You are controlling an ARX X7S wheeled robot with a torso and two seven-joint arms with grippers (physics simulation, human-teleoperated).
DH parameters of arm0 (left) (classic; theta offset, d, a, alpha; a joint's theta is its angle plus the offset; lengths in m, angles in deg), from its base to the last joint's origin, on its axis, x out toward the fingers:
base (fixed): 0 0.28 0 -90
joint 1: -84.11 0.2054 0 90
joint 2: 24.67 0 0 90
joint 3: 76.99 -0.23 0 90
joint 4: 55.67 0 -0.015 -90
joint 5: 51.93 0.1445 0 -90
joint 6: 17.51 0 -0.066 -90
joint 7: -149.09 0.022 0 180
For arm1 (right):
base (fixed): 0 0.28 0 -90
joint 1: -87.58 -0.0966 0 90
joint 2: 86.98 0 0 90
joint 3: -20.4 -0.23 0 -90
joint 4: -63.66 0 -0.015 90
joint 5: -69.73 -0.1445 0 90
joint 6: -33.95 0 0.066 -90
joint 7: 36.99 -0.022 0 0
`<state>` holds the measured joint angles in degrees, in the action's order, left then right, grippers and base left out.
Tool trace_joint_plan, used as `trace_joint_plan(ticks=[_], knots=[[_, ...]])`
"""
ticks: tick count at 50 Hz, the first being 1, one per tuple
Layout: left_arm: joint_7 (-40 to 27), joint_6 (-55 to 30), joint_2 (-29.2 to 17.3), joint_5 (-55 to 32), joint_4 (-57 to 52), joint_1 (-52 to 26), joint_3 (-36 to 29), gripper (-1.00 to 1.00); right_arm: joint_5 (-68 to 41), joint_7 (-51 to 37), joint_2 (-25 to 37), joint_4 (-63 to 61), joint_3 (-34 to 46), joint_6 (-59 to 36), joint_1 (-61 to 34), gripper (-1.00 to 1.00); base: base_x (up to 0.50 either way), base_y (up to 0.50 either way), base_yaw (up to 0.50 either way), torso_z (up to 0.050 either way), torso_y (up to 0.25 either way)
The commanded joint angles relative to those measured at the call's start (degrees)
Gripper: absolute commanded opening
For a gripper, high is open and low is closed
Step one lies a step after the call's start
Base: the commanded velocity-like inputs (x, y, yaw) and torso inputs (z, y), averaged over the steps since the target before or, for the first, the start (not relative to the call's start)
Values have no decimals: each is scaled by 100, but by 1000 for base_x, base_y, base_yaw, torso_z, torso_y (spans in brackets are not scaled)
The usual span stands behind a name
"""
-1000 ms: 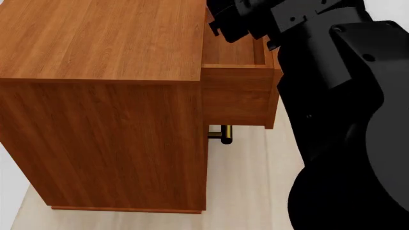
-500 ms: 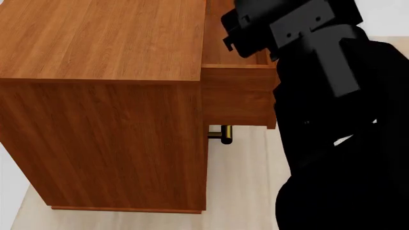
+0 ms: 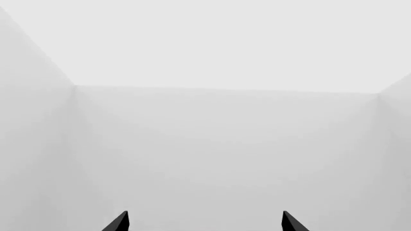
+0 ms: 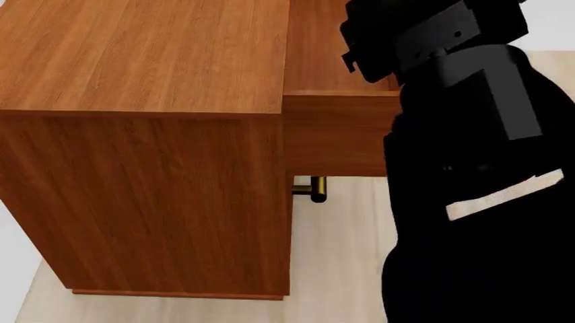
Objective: Close the bottom drawer of the cabinet and open the top drawer.
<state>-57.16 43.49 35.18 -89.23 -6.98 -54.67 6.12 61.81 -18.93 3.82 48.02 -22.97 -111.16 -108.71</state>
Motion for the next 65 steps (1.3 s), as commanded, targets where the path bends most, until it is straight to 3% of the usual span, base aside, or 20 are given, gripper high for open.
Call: trace_joint_plan(ticks=[1,65], knots=[[2,17,-6,-14,8,-13,-9,100,666,27,186,61,-206,-121,-29,100,0,0,0,0,0],[-39,57,-25,-32,46,-80,-112,100,937,84,1147,36,343,-535,-201,100,0,0,-1,0,0]])
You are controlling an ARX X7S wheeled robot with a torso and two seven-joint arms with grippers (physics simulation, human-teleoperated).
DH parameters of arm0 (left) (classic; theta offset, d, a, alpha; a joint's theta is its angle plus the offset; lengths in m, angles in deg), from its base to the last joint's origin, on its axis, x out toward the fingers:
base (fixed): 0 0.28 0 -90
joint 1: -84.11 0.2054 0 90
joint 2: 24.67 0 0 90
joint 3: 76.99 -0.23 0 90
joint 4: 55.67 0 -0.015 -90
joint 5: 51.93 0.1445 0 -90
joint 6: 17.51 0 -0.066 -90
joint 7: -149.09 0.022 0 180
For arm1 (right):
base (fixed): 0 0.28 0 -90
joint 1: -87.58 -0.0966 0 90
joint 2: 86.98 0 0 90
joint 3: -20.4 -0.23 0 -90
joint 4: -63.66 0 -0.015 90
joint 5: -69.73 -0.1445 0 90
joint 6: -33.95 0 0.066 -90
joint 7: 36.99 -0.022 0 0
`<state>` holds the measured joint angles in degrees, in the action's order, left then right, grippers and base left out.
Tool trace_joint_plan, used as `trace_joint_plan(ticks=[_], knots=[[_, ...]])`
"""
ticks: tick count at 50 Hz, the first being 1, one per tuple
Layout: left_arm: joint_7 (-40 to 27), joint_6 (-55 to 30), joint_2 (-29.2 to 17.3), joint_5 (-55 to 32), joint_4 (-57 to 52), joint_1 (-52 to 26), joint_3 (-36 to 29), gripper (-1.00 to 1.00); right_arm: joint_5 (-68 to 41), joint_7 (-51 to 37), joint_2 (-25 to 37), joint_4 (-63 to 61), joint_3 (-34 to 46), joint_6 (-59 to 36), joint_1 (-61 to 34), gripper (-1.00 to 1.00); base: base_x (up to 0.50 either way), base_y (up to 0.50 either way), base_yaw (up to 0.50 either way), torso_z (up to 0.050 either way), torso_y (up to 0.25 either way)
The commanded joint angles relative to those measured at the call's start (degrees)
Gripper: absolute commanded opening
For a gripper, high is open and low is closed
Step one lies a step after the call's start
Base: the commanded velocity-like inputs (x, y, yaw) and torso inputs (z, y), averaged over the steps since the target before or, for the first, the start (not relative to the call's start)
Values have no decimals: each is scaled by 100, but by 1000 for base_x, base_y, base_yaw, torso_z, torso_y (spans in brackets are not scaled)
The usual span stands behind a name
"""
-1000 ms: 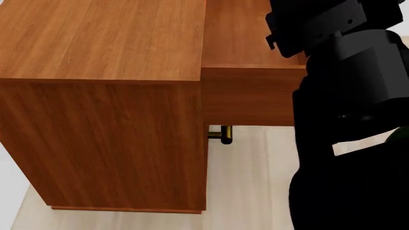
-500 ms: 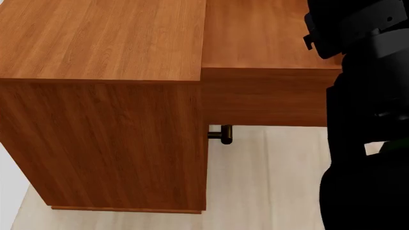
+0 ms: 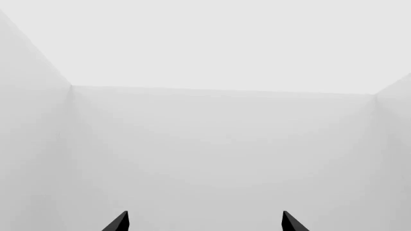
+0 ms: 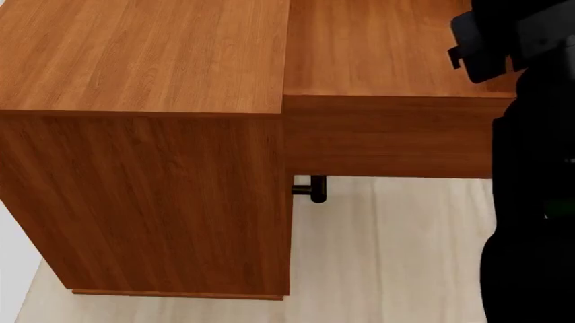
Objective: Close the bottom drawer of the cabinet and open the top drawer.
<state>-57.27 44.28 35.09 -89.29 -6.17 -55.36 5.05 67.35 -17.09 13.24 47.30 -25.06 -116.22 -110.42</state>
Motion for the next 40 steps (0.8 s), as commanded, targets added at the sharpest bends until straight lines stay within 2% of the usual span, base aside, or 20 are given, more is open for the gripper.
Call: trace_joint_plan(ticks=[1,40], knots=[[-29,-23,-16,-26,-36,-13,-8,100,381,-103,214,107,550,-36,-34,100,0,0,-6,0,0],[-134,-115,-60,-210,-139,-171,35,100,322,159,-102,109,739,-136,-848,100,0,-1,-2,0,1]])
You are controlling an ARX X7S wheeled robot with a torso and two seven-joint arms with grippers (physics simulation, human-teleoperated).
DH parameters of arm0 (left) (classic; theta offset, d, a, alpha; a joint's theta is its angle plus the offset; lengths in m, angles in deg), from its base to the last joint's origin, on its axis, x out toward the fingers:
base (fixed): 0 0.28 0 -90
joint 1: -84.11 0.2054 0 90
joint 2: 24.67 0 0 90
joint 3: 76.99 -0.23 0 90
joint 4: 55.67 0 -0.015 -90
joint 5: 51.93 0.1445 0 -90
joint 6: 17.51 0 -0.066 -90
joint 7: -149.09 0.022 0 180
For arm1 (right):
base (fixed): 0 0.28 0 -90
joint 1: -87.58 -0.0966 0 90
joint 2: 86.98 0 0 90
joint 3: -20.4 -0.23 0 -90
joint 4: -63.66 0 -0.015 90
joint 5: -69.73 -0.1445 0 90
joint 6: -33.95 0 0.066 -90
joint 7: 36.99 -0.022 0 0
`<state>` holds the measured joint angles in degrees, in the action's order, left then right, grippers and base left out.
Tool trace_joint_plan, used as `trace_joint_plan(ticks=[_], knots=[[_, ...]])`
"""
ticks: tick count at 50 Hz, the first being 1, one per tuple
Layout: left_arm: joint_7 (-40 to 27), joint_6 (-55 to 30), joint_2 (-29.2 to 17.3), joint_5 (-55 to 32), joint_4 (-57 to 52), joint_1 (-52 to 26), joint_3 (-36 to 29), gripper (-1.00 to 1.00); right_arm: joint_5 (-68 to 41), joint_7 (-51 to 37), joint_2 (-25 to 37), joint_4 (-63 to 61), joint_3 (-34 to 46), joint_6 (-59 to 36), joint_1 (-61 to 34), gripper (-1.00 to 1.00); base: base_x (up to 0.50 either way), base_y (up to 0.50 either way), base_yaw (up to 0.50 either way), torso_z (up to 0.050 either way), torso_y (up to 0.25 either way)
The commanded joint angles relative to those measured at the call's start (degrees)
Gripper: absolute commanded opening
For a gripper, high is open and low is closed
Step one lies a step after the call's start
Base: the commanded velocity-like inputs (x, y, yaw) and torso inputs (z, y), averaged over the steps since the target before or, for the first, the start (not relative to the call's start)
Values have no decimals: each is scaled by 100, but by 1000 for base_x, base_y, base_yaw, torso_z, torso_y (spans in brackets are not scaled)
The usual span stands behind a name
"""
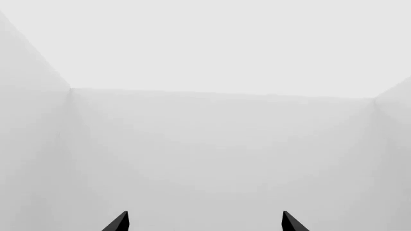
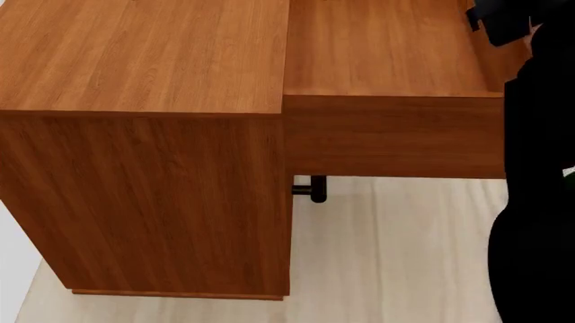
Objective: Close the bottom drawer of the cabinet and open the top drawer.
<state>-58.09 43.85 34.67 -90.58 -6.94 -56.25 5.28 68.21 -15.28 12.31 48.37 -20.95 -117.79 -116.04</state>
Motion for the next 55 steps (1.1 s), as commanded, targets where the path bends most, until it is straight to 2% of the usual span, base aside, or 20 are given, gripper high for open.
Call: trace_joint_plan(ticks=[1,12,21,27,43,49,50,53,55], knots=[[-63,-91,-19,-102,-69,-105,17,100,240,-12,-13,5,336,19,-313,100,0,0,0,0,0],[-109,-169,-28,-178,-120,-222,5,100,227,45,89,-106,325,-68,-575,100,0,0,0,0,0],[-143,-215,-56,-238,-164,-264,20,100,171,-12,868,-1948,132,-1229,-285,100,0,0,0,0,0],[-142,-217,-44,-246,-156,-297,-6,100,179,6,1282,-2753,90,-1749,-194,100,0,0,0,0,0],[-127,-150,-43,-234,-142,-240,-23,100,154,-48,2014,-4308,-249,-2715,128,100,0,0,0,0,0],[-115,-118,-37,-218,-119,-226,-37,100,308,-10,2173,-4500,-418,-2825,206,100,0,0,0,0,0],[-115,-115,-37,-219,-120,-225,-37,100,549,179,2161,-4520,-441,-2825,246,100,0,0,0,0,0],[-113,-102,-28,-212,-110,-221,-49,100,3127,2634,1750,-4709,-1230,-2824,977,100,0,0,0,0,0],[-106,-83,-13,-206,-95,-208,-61,100,4846,4353,1707,-4849,-1470,-2819,1250,100,0,0,0,0,0]])
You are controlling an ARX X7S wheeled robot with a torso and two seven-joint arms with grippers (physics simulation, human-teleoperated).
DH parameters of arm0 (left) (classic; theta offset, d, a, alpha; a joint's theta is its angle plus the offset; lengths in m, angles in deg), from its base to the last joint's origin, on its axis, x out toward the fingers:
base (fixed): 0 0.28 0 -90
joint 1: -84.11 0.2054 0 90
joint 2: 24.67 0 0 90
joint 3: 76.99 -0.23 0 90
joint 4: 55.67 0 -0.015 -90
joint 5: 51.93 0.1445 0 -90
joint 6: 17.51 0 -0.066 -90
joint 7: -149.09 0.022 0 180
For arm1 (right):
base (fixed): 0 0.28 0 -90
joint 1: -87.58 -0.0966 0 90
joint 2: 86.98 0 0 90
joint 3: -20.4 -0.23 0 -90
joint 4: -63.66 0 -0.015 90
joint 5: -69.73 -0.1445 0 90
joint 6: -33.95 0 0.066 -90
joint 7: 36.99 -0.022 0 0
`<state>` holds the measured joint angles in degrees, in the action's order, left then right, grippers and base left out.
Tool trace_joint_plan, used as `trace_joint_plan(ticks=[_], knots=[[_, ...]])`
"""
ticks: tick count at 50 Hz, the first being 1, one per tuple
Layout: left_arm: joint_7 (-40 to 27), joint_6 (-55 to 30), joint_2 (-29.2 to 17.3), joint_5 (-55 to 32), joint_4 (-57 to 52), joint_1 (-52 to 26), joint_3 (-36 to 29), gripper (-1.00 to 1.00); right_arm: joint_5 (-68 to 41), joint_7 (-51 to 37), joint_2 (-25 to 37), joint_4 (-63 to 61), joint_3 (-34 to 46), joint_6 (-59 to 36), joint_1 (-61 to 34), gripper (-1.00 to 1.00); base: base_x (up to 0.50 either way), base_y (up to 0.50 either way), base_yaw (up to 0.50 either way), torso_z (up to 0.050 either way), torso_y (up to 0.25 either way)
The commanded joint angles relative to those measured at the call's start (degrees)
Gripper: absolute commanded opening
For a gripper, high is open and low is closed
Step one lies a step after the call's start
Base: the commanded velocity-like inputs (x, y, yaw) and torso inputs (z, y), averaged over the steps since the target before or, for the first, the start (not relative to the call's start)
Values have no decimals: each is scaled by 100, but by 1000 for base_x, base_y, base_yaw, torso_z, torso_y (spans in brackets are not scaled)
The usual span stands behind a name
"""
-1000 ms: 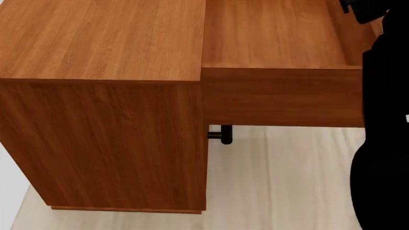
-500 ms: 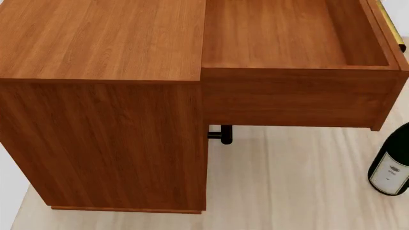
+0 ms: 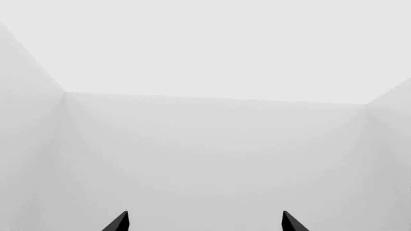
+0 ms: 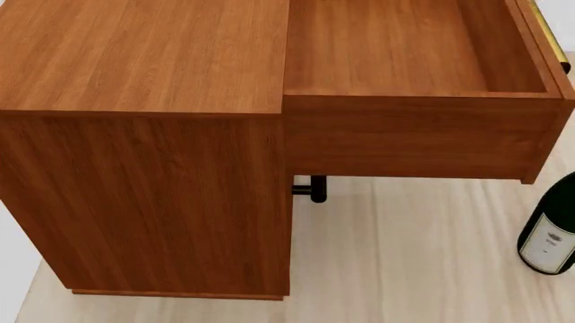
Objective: Close the bottom drawer of the cabinet and open the top drawer.
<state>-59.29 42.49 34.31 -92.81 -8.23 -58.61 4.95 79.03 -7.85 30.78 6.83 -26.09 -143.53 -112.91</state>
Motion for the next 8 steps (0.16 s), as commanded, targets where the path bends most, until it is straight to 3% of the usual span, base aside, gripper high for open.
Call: trace_joint_plan(ticks=[1,2,8], knots=[[25,62,21,50,39,34,-54,100,4624,3965,-135,-751,-1049,-241,1009,100,0,0,0,0,0],[27,69,33,41,50,36,-56,100,5479,4225,-107,-793,-1095,-237,1068,100,0,0,0,0,0],[18,54,46,30,51,-9,-82,100,6575,5246,28,-989,-1299,-203,1216,100,0,0,0,0,0]])
